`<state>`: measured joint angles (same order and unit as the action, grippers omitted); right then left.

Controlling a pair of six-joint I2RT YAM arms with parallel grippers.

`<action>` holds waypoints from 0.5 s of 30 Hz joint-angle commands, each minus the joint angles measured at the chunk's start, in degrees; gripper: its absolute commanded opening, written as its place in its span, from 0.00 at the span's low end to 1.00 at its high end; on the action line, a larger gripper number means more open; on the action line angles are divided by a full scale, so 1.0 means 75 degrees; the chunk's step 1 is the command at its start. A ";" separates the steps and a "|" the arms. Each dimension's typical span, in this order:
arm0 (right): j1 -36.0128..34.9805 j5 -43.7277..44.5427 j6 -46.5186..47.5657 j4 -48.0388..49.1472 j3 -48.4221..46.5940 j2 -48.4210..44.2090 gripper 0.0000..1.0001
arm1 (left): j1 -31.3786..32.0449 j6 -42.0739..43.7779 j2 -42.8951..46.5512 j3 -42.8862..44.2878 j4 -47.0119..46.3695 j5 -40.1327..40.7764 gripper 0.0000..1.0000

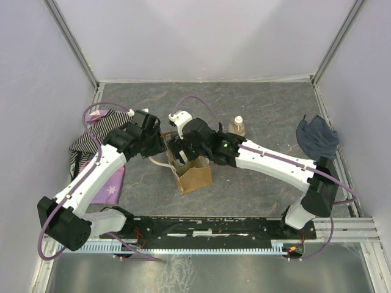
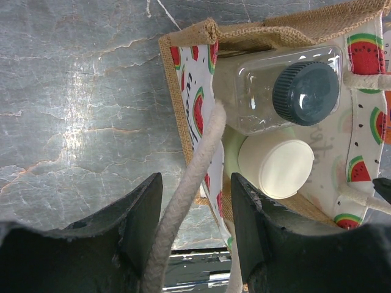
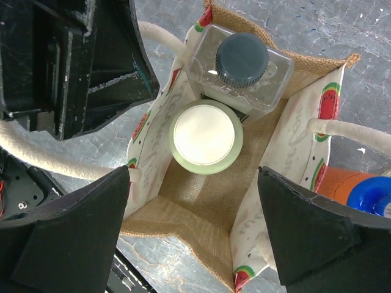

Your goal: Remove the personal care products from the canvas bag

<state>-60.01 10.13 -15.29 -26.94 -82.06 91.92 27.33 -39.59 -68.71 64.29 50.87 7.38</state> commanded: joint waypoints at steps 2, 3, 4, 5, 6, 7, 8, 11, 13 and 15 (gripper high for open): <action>-0.0049 -0.0131 0.0014 0.0429 0.0055 0.0336 0.93 | -0.0061 0.0263 0.0199 0.0226 -0.0044 0.0039 0.56; -0.0048 -0.0077 0.0006 0.0463 0.0097 0.0430 0.93 | -0.0069 0.0263 0.0213 0.0237 -0.0036 0.0050 0.56; -0.0049 -0.0037 0.0000 0.0513 0.0144 0.0539 0.93 | -0.0070 0.0274 0.0213 0.0249 -0.0019 0.0051 0.56; -0.0044 -0.0018 0.0010 0.0564 0.0183 0.0639 0.93 | -0.0070 0.0281 0.0213 0.0262 0.0004 0.0055 0.56; -0.0049 0.0035 0.0017 0.0611 0.0209 0.0770 0.93 | -0.0072 0.0292 0.0219 0.0272 0.0021 0.0056 0.56; -0.0045 0.0062 0.0022 0.0650 0.0216 0.0892 0.93 | -0.0076 0.0310 0.0209 0.0291 0.0053 0.0060 0.56; -0.0043 0.0090 0.0023 0.0686 0.0208 0.1017 0.93 | -0.0084 0.0319 0.0212 0.0307 0.0067 0.0068 0.56; -0.0039 0.0270 0.0028 0.0805 0.0213 0.1358 0.96 | -0.0095 0.0351 0.0219 0.0372 0.0154 0.0090 0.56; -0.0044 0.0329 0.0040 0.0884 0.0202 0.1536 0.97 | -0.0094 0.0377 0.0237 0.0421 0.0219 0.0089 0.56; -0.0046 0.0374 0.0034 0.0938 0.0160 0.1729 0.98 | -0.0105 0.0391 0.0260 0.0448 0.0259 0.0099 0.56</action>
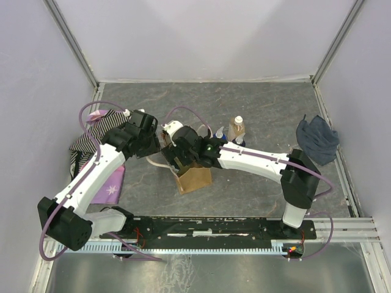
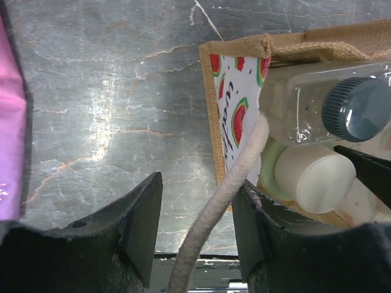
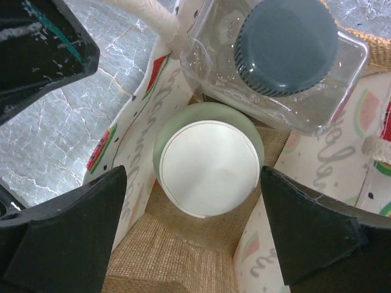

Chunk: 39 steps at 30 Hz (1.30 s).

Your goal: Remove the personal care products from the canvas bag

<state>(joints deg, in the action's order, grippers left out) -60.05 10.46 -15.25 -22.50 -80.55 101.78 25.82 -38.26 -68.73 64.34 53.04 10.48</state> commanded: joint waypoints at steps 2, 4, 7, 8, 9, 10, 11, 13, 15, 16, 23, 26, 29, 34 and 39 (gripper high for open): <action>-0.0037 0.0359 0.0040 0.0421 -0.0080 0.0605 0.98 | 0.0079 0.0215 0.0270 0.0463 -0.0009 -0.0316 0.56; -0.0034 0.0411 0.0032 0.0503 -0.0096 0.0760 0.97 | 0.0081 0.0225 0.0286 0.0469 0.0022 -0.0318 0.56; -0.0032 0.0545 -0.0002 0.0494 -0.0142 0.0968 0.92 | 0.0073 0.0232 0.0307 0.0491 0.0062 -0.0309 0.56; -0.0022 0.0575 -0.0015 0.0516 -0.0111 0.1007 0.91 | 0.0071 0.0243 0.0321 0.0492 0.0079 -0.0286 0.56; -0.0022 0.0618 -0.0022 0.0532 -0.0051 0.1028 0.90 | 0.0063 0.0249 0.0327 0.0502 0.0090 -0.0256 0.56; -0.0028 0.0715 -0.0039 0.0573 0.0047 0.1031 0.88 | 0.0060 0.0271 0.0332 0.0513 0.0127 -0.0241 0.56; -0.0029 0.0760 -0.0051 0.0599 0.0144 0.1006 0.88 | 0.0046 0.0289 0.0337 0.0525 0.0143 -0.0207 0.56; -0.0024 0.0839 -0.0062 0.0682 0.0391 0.0913 0.87 | 0.0032 0.0316 0.0329 0.0519 0.0159 -0.0173 0.56; -0.0011 0.0845 -0.0087 0.0823 0.0677 0.0691 0.87 | 0.0018 0.0331 0.0308 0.0491 0.0160 -0.0174 0.56; -0.0003 0.0829 -0.0100 0.0872 0.0799 0.0602 0.87 | 0.0010 0.0326 0.0302 0.0476 0.0158 -0.0185 0.56; 0.0008 0.0691 -0.0300 0.1342 0.1636 -0.0022 0.87 | 0.0014 0.0280 0.0295 0.0371 0.0094 -0.0221 0.56; 0.0009 0.0724 -0.0343 0.1502 0.1692 0.0180 0.87 | 0.0013 0.0250 0.0310 0.0341 0.0087 -0.0305 0.56; 0.0010 0.0748 -0.0385 0.1604 0.1482 0.0479 0.86 | 0.0013 0.0244 0.0351 0.0340 0.0084 -0.0354 0.56; 0.0004 0.0789 -0.0428 0.1791 0.1044 0.0756 0.84 | 0.0013 0.0228 0.0402 0.0342 0.0132 -0.0369 0.56; 0.0003 0.1045 -0.0339 0.1799 0.0870 0.0724 0.65 | 0.0008 0.0216 0.0419 0.0343 0.0134 -0.0398 0.56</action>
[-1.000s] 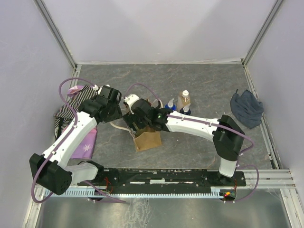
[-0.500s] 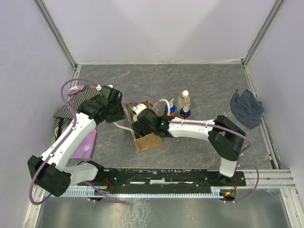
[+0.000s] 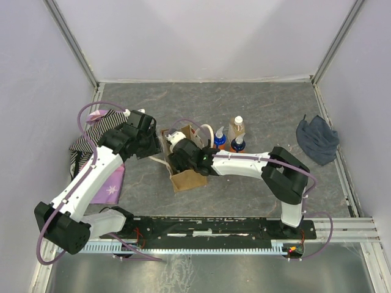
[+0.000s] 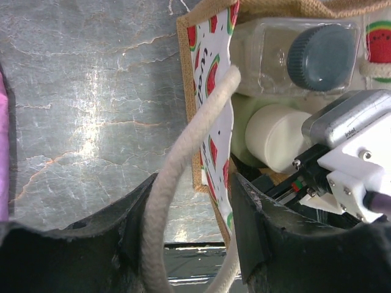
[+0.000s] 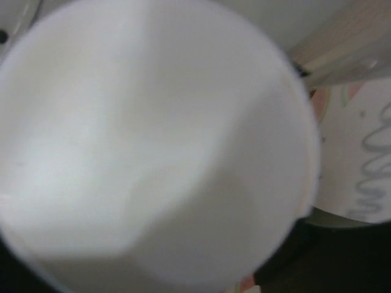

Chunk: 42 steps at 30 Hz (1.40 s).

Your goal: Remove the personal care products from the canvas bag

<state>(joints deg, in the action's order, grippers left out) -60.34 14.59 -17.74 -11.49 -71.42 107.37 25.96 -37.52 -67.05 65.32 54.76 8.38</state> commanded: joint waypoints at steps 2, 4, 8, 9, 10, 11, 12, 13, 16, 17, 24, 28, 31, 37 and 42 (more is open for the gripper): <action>0.0044 0.0609 0.0052 0.0334 -0.0235 -0.0273 0.57 | -0.0004 0.0116 0.0182 0.0215 -0.0095 -0.0115 0.56; 0.0041 0.0729 0.0084 0.0352 -0.0022 -0.0705 0.50 | -0.0007 0.0116 0.0184 0.0203 -0.0101 -0.0119 0.56; 0.0041 0.0950 0.0175 0.0148 0.0246 -0.1808 0.44 | -0.0007 0.0116 0.0159 0.0135 -0.0145 -0.0109 0.56; 0.0048 0.0980 0.0200 0.0046 0.0234 -0.2109 0.43 | -0.0013 0.0116 0.0147 0.0112 -0.0167 -0.0114 0.56; 0.0043 0.1001 0.0224 -0.0077 0.0202 -0.2372 0.43 | -0.0006 0.0107 0.0144 0.0095 -0.0200 -0.0137 0.56; 0.0049 0.0988 0.0241 -0.0178 0.0160 -0.2662 0.43 | -0.0004 0.0098 0.0129 0.0073 -0.0215 -0.0160 0.56; 0.0048 0.0970 0.0238 -0.0251 0.0117 -0.2922 0.43 | -0.0004 0.0087 0.0118 0.0053 -0.0241 -0.0192 0.56; 0.0045 0.0917 0.0233 -0.0306 0.0079 -0.3146 0.43 | -0.0010 0.0072 0.0119 0.0028 -0.0277 -0.0204 0.56; 0.0041 0.0807 0.0252 -0.0573 -0.0203 -0.3600 0.43 | -0.0004 0.0029 0.0121 -0.0024 -0.0329 -0.0271 0.56; 0.0044 0.0776 0.0280 -0.0697 -0.0355 -0.3624 0.43 | -0.0004 0.0017 0.0120 -0.0024 -0.0345 -0.0282 0.56; 0.0042 0.0328 0.0266 -0.0946 -0.0673 -0.2906 0.79 | -0.0004 0.0016 0.0153 0.0005 -0.0356 -0.0289 0.56; 0.0046 0.0182 0.0183 -0.0597 -0.0641 -0.2338 0.82 | -0.0006 0.0045 0.0184 0.0025 -0.0287 -0.0262 0.56; 0.0050 0.0123 0.0267 -0.0397 -0.0759 -0.1874 0.82 | -0.0004 0.0047 0.0217 0.0077 -0.0233 -0.0273 0.56; 0.0050 0.0172 0.0364 -0.0411 -0.1094 -0.1036 0.82 | -0.0010 0.0043 0.0308 0.0141 -0.0150 -0.0244 0.56; 0.0063 0.0196 0.0305 -0.0331 -0.1142 -0.0551 0.85 | -0.0005 0.0036 0.0320 0.0172 -0.0107 -0.0247 0.56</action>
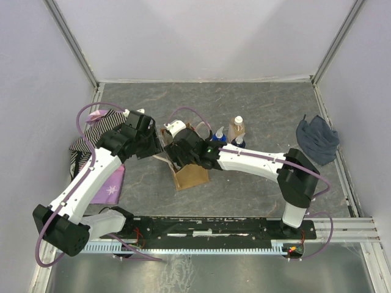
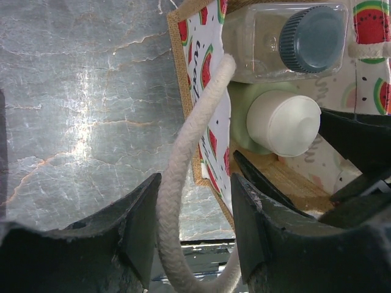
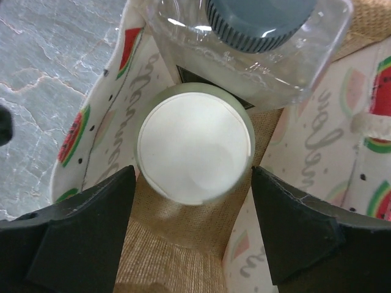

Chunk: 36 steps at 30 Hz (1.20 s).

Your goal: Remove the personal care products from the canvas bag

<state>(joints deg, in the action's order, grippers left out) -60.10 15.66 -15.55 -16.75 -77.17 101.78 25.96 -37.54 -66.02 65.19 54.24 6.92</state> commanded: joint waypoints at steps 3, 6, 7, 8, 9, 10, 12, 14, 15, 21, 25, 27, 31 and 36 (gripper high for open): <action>0.0021 0.0091 0.0017 0.0601 -0.0372 0.0419 0.88 | -0.0006 0.0036 0.0178 0.0214 -0.0022 -0.0097 0.56; 0.0023 0.0212 0.0007 0.0832 -0.0388 0.0640 0.89 | -0.0007 0.0043 0.0178 0.0223 0.0015 -0.0122 0.56; 0.0021 0.0246 0.0010 0.0963 -0.0362 0.0691 0.90 | -0.0010 0.0040 0.0188 0.0229 0.0029 -0.0119 0.56; 0.0029 0.0294 0.0011 0.1091 -0.0321 0.0732 0.89 | -0.0004 0.0037 0.0189 0.0227 0.0042 -0.0125 0.56; 0.0025 0.0341 0.0011 0.1209 -0.0292 0.0773 0.89 | -0.0010 0.0034 0.0205 0.0226 0.0047 -0.0133 0.56; 0.0030 0.0401 0.0011 0.1291 -0.0274 0.0809 0.89 | -0.0010 0.0026 0.0218 0.0216 0.0062 -0.0143 0.56; 0.0035 0.0465 0.0014 0.1472 -0.0227 0.0863 0.86 | -0.0004 0.0025 0.0235 0.0193 0.0086 -0.0159 0.56; 0.0040 0.0500 0.0017 0.1692 -0.0163 0.0867 0.79 | -0.0004 0.0034 0.0247 0.0180 0.0120 -0.0154 0.56; 0.0036 0.0491 0.0031 0.1757 -0.0141 0.0867 0.73 | -0.0004 0.0045 0.0242 0.0188 0.0125 -0.0147 0.56; 0.0051 0.0520 0.0135 0.1487 -0.0233 0.0601 0.39 | -0.0015 0.0107 0.0213 0.0225 0.0179 -0.0070 0.56; 0.0044 0.0707 0.0273 0.1144 -0.0189 -0.0267 0.36 | -0.0017 0.0118 0.0168 0.0193 0.0147 -0.0054 0.56; 0.0044 0.0746 0.0388 0.0860 -0.0278 -0.0674 0.35 | -0.0021 0.0108 0.0146 0.0154 0.0091 -0.0086 0.56; 0.0045 0.0710 0.0549 0.0312 -0.0576 -0.1450 0.34 | -0.0011 0.0131 0.0080 0.0101 0.0022 -0.0139 0.56; 0.0054 0.0968 0.0804 -0.0210 -0.1052 -0.2226 0.34 | -0.0019 0.0119 0.0036 0.0065 -0.0056 -0.0189 0.56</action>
<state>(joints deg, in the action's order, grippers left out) -59.79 18.96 -12.16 -20.53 -77.91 93.41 25.96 -37.54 -65.76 65.19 55.61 6.81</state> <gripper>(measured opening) 0.765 0.560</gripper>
